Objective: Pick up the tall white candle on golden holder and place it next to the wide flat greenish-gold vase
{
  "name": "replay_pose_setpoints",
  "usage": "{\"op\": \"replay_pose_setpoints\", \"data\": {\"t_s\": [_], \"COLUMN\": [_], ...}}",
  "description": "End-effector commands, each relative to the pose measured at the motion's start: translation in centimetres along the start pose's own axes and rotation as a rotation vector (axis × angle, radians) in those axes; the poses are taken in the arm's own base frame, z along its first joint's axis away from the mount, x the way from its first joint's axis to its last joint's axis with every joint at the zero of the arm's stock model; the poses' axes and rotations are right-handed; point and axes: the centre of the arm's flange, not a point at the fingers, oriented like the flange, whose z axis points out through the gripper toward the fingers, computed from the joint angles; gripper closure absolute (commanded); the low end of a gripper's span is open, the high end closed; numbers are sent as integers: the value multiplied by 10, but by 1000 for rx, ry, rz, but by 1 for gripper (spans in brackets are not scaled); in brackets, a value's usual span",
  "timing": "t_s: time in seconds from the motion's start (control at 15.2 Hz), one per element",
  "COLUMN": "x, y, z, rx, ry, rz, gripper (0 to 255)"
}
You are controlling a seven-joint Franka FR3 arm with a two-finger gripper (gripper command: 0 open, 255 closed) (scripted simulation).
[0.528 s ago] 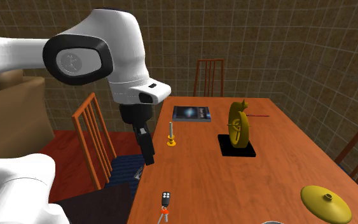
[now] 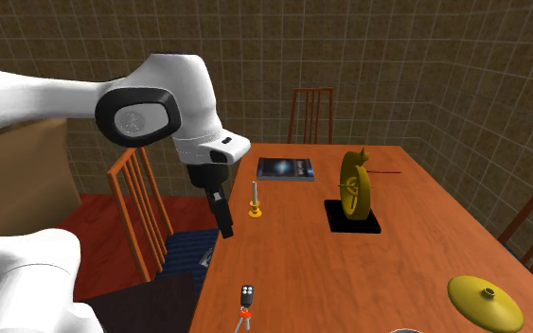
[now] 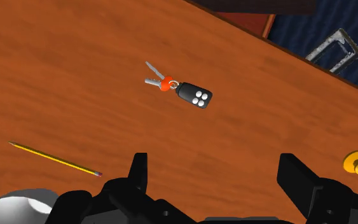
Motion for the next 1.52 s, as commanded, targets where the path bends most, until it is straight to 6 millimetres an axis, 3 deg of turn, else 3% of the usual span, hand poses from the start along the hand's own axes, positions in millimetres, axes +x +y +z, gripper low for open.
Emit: {"op": "replay_pose_setpoints", "data": {"t_s": [0.0,1.45], "x": [2,58], "y": [-21,-255], "z": [13,155], "rx": [6,58], "ry": [21,224], "rz": [8,86], "gripper": [0,0]}}
